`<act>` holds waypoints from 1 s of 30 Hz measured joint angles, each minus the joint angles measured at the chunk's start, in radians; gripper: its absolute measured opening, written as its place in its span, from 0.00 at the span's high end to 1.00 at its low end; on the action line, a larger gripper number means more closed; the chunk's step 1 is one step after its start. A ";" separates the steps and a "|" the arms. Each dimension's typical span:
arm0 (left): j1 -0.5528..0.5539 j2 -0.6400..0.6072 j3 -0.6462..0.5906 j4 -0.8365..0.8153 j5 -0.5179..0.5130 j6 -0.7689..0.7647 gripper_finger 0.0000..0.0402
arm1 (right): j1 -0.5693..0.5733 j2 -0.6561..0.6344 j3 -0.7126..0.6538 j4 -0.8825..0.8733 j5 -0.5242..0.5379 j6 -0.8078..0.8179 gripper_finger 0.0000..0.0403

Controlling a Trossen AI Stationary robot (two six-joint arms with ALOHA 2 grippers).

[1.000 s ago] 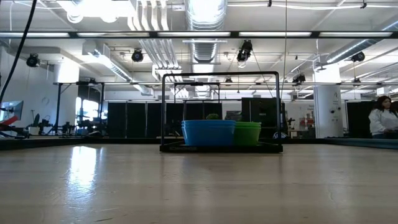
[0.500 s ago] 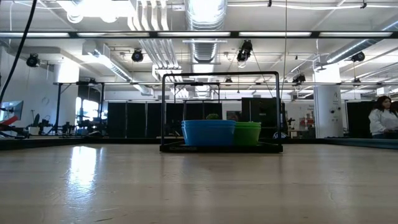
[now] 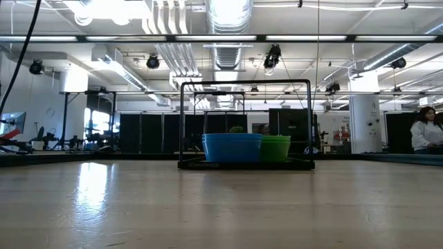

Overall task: Pick & Place Mini bowls
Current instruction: Stack the white bowl on the white bowl on the shelf

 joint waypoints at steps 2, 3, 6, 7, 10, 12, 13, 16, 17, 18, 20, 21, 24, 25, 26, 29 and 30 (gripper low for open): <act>0.000 0.000 0.000 0.000 0.000 0.000 0.87 | 0.000 0.000 0.001 0.000 0.002 0.000 0.97; 0.000 0.000 0.000 0.000 0.000 0.000 0.87 | 0.000 0.000 0.001 -0.001 0.003 0.004 0.97; 0.000 0.000 0.000 0.000 0.000 0.000 0.87 | 0.000 -0.001 0.001 -0.001 0.004 0.015 0.97; 0.000 0.000 0.000 0.000 0.000 0.000 0.87 | 0.000 -0.002 0.001 -0.001 0.004 0.021 0.97; 0.000 0.000 0.000 -0.001 0.000 0.000 0.87 | 0.000 -0.015 0.000 0.003 0.010 0.039 0.97; 0.000 0.000 0.000 -0.001 0.000 0.000 0.87 | -0.001 -0.033 0.001 0.010 0.007 0.058 0.97; 0.000 0.000 0.000 -0.001 0.000 0.000 0.87 | -0.001 -0.042 0.004 0.009 0.005 0.063 0.97; 0.000 0.000 0.000 -0.002 0.000 0.003 0.87 | -0.001 -0.075 0.026 0.002 0.003 0.063 0.97; 0.000 0.000 0.000 -0.002 0.000 0.008 0.87 | -0.003 -0.087 0.040 -0.006 0.003 0.066 0.97; 0.000 0.000 0.000 -0.002 0.000 0.010 0.87 | -0.005 -0.099 0.058 -0.030 0.003 0.070 0.97; 0.000 0.000 0.000 -0.002 0.000 0.011 0.87 | -0.013 -0.123 0.100 -0.115 0.003 0.071 0.97; 0.000 0.000 0.000 -0.002 0.000 0.011 0.87 | -0.020 -0.133 0.126 -0.171 0.003 0.069 0.97; 0.000 0.000 0.000 -0.002 0.000 0.011 0.87 | -0.050 -0.169 0.220 -0.335 0.003 0.061 0.97; 0.000 0.000 0.000 -0.002 0.000 0.011 0.87 | -0.064 -0.179 0.253 -0.387 0.003 0.058 0.97; 0.000 0.000 0.000 -0.002 0.000 0.011 0.87 | -0.078 -0.186 0.284 -0.439 0.004 0.051 0.97; 0.000 0.000 0.000 -0.002 0.000 0.011 0.87 | -0.127 -0.209 0.366 -0.557 0.014 0.032 0.97; 0.000 0.000 0.000 -0.002 0.000 0.011 0.87 | -0.145 -0.214 0.394 -0.586 0.020 0.027 0.97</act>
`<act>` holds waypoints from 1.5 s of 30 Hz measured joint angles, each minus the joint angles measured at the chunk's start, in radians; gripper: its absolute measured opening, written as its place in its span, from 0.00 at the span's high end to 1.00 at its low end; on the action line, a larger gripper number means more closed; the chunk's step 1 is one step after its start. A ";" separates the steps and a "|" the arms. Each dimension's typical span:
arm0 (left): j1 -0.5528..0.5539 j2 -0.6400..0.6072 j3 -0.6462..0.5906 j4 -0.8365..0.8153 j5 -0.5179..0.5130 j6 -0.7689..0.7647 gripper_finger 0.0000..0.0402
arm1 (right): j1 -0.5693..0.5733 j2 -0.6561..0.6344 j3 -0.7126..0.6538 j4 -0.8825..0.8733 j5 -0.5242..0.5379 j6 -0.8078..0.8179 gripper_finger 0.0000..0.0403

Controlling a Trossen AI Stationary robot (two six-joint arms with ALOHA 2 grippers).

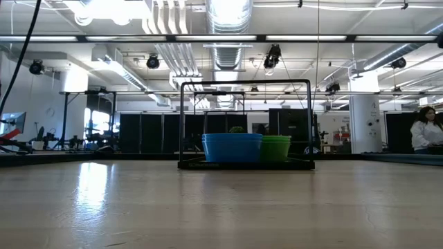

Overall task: Pick & Place Mini bowls
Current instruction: Stack the white bowl on the white bowl on the shelf

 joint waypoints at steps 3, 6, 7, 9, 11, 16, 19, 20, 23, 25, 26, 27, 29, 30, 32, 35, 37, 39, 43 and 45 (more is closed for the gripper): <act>0.000 0.000 0.000 0.000 0.000 0.000 0.87 | -0.059 -0.015 0.063 -0.073 0.002 -0.011 0.97; 0.000 0.000 0.000 0.000 0.000 0.001 0.87 | -0.124 -0.024 0.122 -0.096 0.001 -0.030 0.97; 0.000 0.000 0.000 0.000 0.000 0.001 0.87 | -0.147 -0.027 0.141 -0.113 0.001 -0.037 0.97; 0.000 0.000 0.000 0.000 0.000 0.001 0.87 | -0.196 -0.027 0.172 -0.154 0.001 -0.043 0.97; 0.000 0.000 0.000 0.000 0.000 0.001 0.87 | -0.255 -0.026 0.203 -0.186 -0.001 -0.042 0.97; 0.000 0.000 0.000 0.001 0.000 0.001 0.87 | -0.425 -0.023 0.280 -0.250 -0.001 -0.057 0.97; 0.000 0.000 0.000 0.001 0.000 0.001 0.87 | -0.545 -0.005 0.333 -0.268 -0.002 -0.084 0.97; 0.000 0.000 0.000 0.001 0.000 0.001 0.87 | -0.585 0.006 0.351 -0.276 -0.001 -0.092 0.97; 0.000 0.000 0.001 0.001 0.000 0.001 0.87 | -0.708 0.049 0.415 -0.300 -0.001 -0.139 0.97; 0.000 0.000 0.005 0.001 0.000 0.001 0.87 | -0.788 0.084 0.461 -0.329 -0.002 -0.205 0.97; 0.000 0.000 0.008 0.001 0.000 0.001 0.87 | -0.831 0.105 0.483 -0.341 -0.002 -0.235 0.97; 0.000 0.000 0.011 0.002 0.000 0.002 0.87 | -0.872 0.127 0.502 -0.345 -0.003 -0.265 0.97; 0.000 -0.002 0.018 0.002 0.000 0.013 0.87 | -0.958 0.176 0.541 -0.345 -0.009 -0.321 0.97; 0.000 -0.006 0.020 0.001 0.000 0.022 0.87 | -1.004 0.203 0.561 -0.345 -0.023 -0.348 0.97; 0.000 -0.014 0.022 0.002 0.000 0.030 0.87 | -1.089 0.260 0.596 -0.344 -0.074 -0.417 0.97; 0.000 -0.031 0.022 0.002 0.000 0.031 0.87 | -1.199 0.354 0.645 -0.345 -0.155 -0.512 0.97; 0.000 -0.045 0.022 0.000 0.000 0.032 0.87 | -1.256 0.418 0.676 -0.344 -0.186 -0.556 0.97; 0.000 -0.056 0.022 -0.001 0.000 0.037 0.87 | -1.300 0.484 0.708 -0.344 -0.199 -0.592 0.97; 0.000 -0.075 0.022 -0.001 0.000 0.049 0.87 | -1.375 0.626 0.781 -0.330 -0.202 -0.605 0.97; 0.000 -0.082 0.022 0.000 0.000 0.049 0.87 | -1.403 0.697 0.817 -0.289 -0.202 -0.592 0.97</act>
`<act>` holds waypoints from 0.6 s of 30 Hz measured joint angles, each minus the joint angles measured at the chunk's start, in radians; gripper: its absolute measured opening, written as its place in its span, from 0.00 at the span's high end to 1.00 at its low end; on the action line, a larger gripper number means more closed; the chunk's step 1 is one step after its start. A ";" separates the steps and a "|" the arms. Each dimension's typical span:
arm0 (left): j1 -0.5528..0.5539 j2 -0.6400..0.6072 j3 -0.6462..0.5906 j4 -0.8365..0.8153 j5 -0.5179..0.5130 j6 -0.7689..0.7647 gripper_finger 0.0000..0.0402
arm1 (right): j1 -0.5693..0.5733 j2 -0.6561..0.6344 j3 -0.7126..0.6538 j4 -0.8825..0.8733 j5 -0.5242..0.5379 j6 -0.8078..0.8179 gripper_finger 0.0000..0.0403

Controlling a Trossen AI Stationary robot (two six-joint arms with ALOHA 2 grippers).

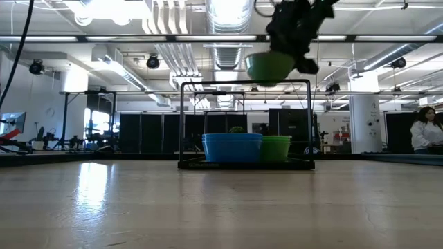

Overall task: Pick & Place Mini bowls
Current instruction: Stack the white bowl on the white bowl on the shelf

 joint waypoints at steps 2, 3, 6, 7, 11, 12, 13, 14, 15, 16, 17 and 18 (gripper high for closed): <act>0.000 -0.006 0.000 0.000 0.000 0.007 0.87 | -0.025 0.072 0.041 0.031 0.000 0.002 0.97; 0.000 -0.007 0.000 0.000 0.000 0.011 0.87 | -0.035 0.107 0.064 0.038 0.000 -0.005 0.97; 0.000 -0.011 0.000 0.000 0.000 0.029 0.87 | -0.058 0.207 0.133 0.039 0.001 -0.006 0.97; 0.000 -0.011 0.000 0.000 0.000 0.034 0.87 | -0.062 0.237 0.155 0.040 0.001 -0.006 0.97; 0.000 -0.012 0.000 0.000 0.000 0.056 0.87 | -0.066 0.341 0.242 0.052 0.001 -0.015 0.97; 0.000 -0.012 0.000 0.000 0.000 0.058 0.87 | -0.066 0.364 0.263 0.056 0.001 -0.015 0.97; 0.000 -0.012 0.000 0.000 0.000 0.059 0.87 | -0.066 0.385 0.283 0.055 0.001 -0.017 0.97; 0.000 -0.012 0.000 0.000 0.000 0.059 0.87 | -0.065 0.405 0.302 0.056 0.003 -0.017 0.97; 0.000 -0.012 0.000 0.000 0.000 0.059 0.87 | -0.065 0.425 0.321 0.055 0.010 -0.020 0.97; 0.000 -0.012 0.000 0.000 0.000 0.059 0.87 | -0.065 0.442 0.339 0.054 0.024 -0.023 0.97; 0.000 -0.013 0.000 0.000 0.000 0.059 0.87 | -0.065 0.457 0.354 0.054 0.038 -0.027 0.97; 0.000 -0.013 0.000 -0.001 0.000 0.059 0.87 | -0.065 0.471 0.367 0.052 0.051 -0.028 0.97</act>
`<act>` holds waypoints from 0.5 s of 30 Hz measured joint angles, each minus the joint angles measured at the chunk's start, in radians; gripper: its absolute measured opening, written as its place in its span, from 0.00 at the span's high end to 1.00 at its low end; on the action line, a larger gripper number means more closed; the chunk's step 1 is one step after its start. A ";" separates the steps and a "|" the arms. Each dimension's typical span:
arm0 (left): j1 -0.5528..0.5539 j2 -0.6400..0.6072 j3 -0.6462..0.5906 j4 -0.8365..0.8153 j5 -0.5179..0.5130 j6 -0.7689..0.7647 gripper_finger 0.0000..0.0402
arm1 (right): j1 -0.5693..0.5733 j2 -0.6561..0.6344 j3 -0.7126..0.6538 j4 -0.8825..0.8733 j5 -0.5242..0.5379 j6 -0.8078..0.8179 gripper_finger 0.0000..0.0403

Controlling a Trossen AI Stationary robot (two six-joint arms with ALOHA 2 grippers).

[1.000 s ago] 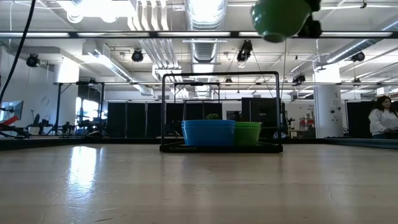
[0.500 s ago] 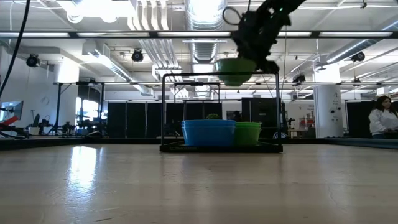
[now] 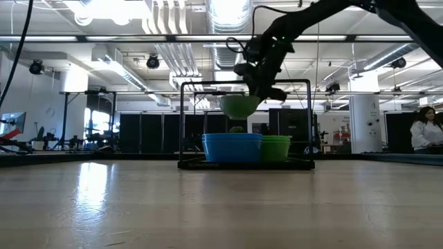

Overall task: Pick & Place Mini bowls
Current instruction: Stack the white bowl on the white bowl on the shelf

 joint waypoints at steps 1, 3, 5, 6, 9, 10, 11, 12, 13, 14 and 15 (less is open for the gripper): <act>0.000 0.000 0.000 -0.003 0.000 0.000 0.87 | -0.001 0.012 0.012 -0.001 0.009 -0.002 0.97; 0.000 0.000 0.000 -0.005 0.000 0.000 0.87 | -0.001 0.031 0.034 -0.004 0.056 -0.015 0.97; 0.000 -0.001 0.000 -0.005 0.000 0.000 0.87 | -0.001 0.051 0.054 -0.027 0.096 -0.018 0.97; 0.000 -0.001 0.000 -0.005 0.000 0.000 0.87 | -0.001 0.058 0.059 -0.035 0.098 -0.019 0.97; 0.000 -0.002 0.000 -0.005 0.000 0.000 0.87 | 0.000 0.073 0.059 -0.023 0.102 -0.018 0.97; 0.000 -0.002 0.000 -0.005 0.000 0.000 0.87 | 0.000 0.076 0.058 -0.024 0.102 -0.018 0.97; 0.000 -0.002 0.000 -0.005 0.000 0.000 0.87 | 0.000 0.078 0.052 -0.027 0.102 -0.018 0.97; 0.000 -0.002 0.000 -0.005 0.000 0.000 0.87 | 0.000 0.084 0.046 -0.030 0.108 -0.016 0.97; 0.000 -0.002 0.000 -0.005 0.000 0.000 0.87 | 0.001 0.090 0.040 -0.029 0.113 -0.008 0.97; 0.000 -0.002 0.000 -0.005 0.000 0.000 0.87 | 0.001 0.093 0.032 -0.027 0.125 0.001 0.97; 0.000 -0.002 0.000 -0.005 0.000 0.000 0.87 | 0.002 0.093 0.022 -0.028 0.144 0.004 0.97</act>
